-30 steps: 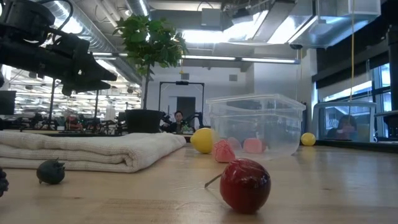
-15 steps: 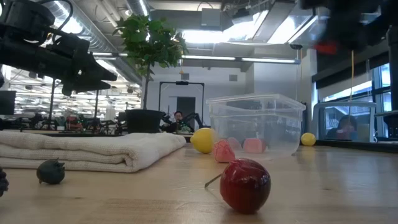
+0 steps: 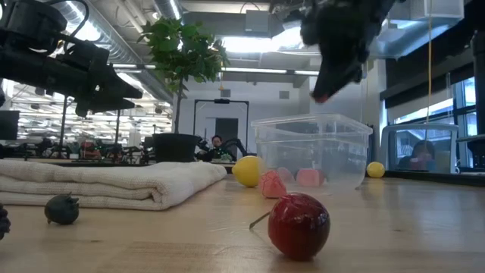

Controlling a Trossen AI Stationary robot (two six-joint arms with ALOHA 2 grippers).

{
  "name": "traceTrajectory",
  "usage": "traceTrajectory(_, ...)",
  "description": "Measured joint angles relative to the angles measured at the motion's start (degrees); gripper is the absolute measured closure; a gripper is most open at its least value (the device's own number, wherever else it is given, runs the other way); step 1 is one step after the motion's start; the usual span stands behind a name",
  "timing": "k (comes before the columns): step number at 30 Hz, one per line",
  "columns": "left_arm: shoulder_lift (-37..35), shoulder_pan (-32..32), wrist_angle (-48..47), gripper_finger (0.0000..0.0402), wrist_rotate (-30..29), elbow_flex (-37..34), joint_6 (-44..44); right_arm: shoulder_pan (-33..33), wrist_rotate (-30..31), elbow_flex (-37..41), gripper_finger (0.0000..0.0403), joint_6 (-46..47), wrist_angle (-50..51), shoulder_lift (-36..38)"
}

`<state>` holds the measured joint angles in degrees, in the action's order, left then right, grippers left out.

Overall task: Pick and placing Produce into tupperware
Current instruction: Put the raspberry into the transparent bin, then move the transparent bin to the top center of the table

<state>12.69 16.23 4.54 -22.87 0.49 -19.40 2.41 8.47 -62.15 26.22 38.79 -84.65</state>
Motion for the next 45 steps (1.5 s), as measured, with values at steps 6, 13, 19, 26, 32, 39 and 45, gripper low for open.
traceTrajectory(6, 0.0, 0.0, 0.0, 0.0174, 0.01, 0.0, 0.01, -2.2, -1.8, 0.0, 0.0311, -2.71, -1.25, -6.67)
traceTrajectory(13, 0.0, 0.0, 0.0, 0.0174, 0.02, 0.0, 0.04, -3.34, -3.01, 0.0, 0.0311, -2.97, -1.94, -11.22)
traceTrajectory(19, 0.0, 0.0, -0.01, 0.0174, 0.02, 0.0, 0.46, -3.82, -3.2, 0.0, 0.0306, -3.54, -1.91, -12.91)
traceTrajectory(26, 0.0, 0.0, -0.02, 0.0174, 0.0, 0.0, 0.48, -4.08, -3.19, 0.0, 0.0285, -4.47, -1.95, -12.99)
traceTrajectory(32, 0.0, 0.0, -0.02, 0.0174, 0.0, 0.0, 0.5, -4.06, -3.24, 0.0, 0.0268, -2.69, -1.74, -12.99)
traceTrajectory(39, 0.0, -0.01, -0.02, 0.0174, 0.0, 0.0, 0.5, -4.06, -4.23, -1.64, 0.0226, -5.68, 0.89, -13.06)
traceTrajectory(45, 0.0, 0.0, -0.02, 0.0174, 0.0, 0.0, 0.5, -3.92, -4.18, -13.44, 0.0202, -8.58, 9.75, -13.06)
